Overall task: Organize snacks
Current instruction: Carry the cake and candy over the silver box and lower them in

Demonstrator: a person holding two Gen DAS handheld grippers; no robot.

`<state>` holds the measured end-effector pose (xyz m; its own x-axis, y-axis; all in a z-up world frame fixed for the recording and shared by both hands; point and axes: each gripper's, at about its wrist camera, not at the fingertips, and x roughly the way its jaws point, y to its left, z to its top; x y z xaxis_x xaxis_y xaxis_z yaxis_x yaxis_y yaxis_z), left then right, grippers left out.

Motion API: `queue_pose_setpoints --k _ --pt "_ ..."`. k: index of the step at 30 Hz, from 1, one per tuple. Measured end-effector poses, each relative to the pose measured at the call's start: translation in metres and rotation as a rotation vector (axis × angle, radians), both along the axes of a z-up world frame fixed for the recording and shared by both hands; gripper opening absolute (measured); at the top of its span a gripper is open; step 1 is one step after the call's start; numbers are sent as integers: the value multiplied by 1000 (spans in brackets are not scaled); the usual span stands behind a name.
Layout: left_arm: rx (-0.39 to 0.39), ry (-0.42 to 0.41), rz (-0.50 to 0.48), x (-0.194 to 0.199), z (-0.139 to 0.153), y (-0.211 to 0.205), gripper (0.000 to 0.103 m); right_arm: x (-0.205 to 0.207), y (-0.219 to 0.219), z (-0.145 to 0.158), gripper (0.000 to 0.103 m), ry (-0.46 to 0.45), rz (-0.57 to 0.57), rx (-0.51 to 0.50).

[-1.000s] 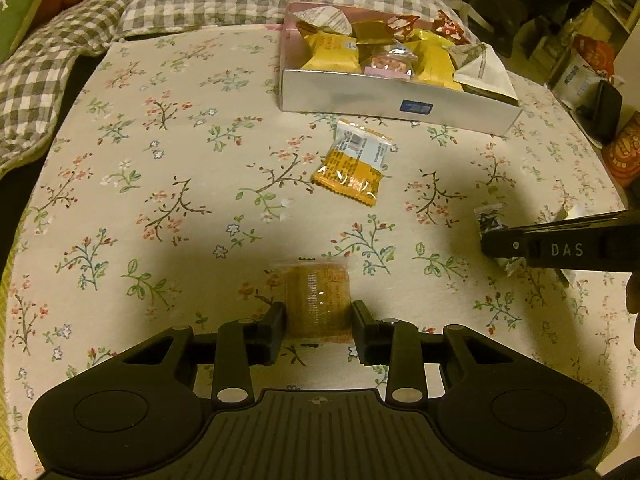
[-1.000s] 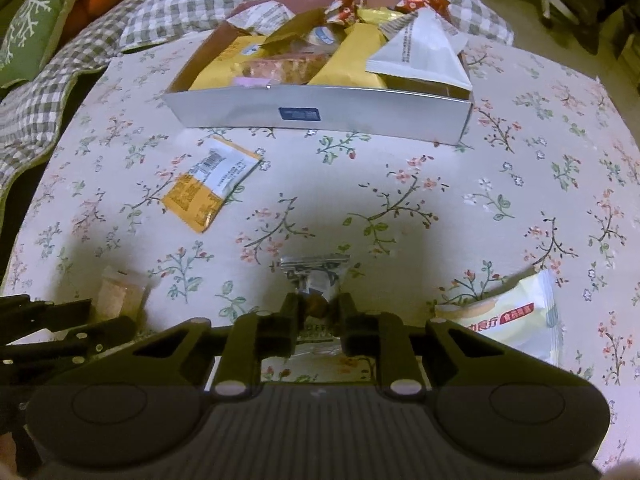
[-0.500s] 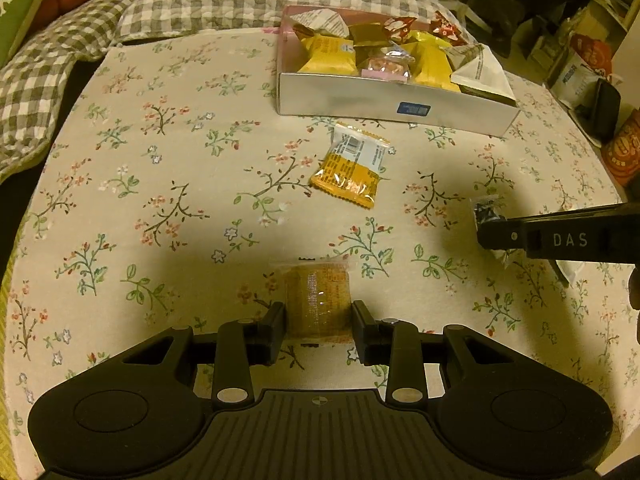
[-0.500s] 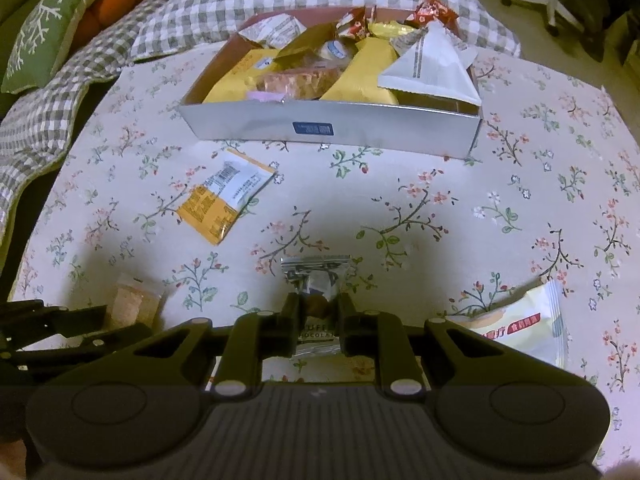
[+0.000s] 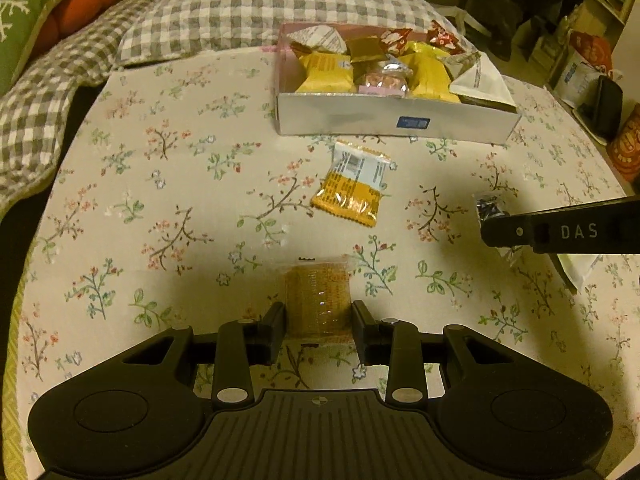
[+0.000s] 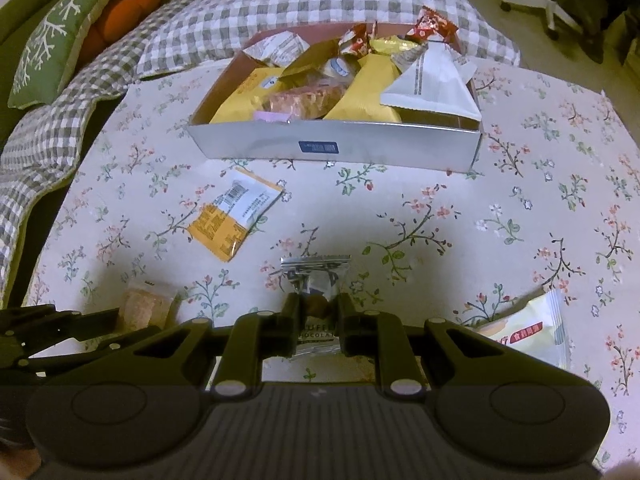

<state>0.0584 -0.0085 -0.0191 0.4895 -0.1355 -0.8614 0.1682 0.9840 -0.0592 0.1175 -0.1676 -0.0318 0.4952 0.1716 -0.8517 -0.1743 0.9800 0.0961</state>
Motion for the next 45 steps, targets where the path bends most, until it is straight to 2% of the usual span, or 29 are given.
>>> queue_pose_setpoints --k 11,21,32,39,42,45 --pt "39 -53 -10 9 4 -7 32 -2 10 9 17 -40 35 17" --pt "28 -119 12 29 20 -2 32 3 6 22 17 -89 39 55" --pt "-44 -225 14 68 46 -4 32 22 -5 32 17 -138 1 110" --pt "-90 -226 10 102 46 -9 32 38 -16 40 17 -168 -45 173" --pt "-170 -211 15 118 46 -5 32 47 -19 42 17 -173 -64 221" --pt "-190 -234 8 129 48 -8 32 56 -21 43 17 -183 -80 233"
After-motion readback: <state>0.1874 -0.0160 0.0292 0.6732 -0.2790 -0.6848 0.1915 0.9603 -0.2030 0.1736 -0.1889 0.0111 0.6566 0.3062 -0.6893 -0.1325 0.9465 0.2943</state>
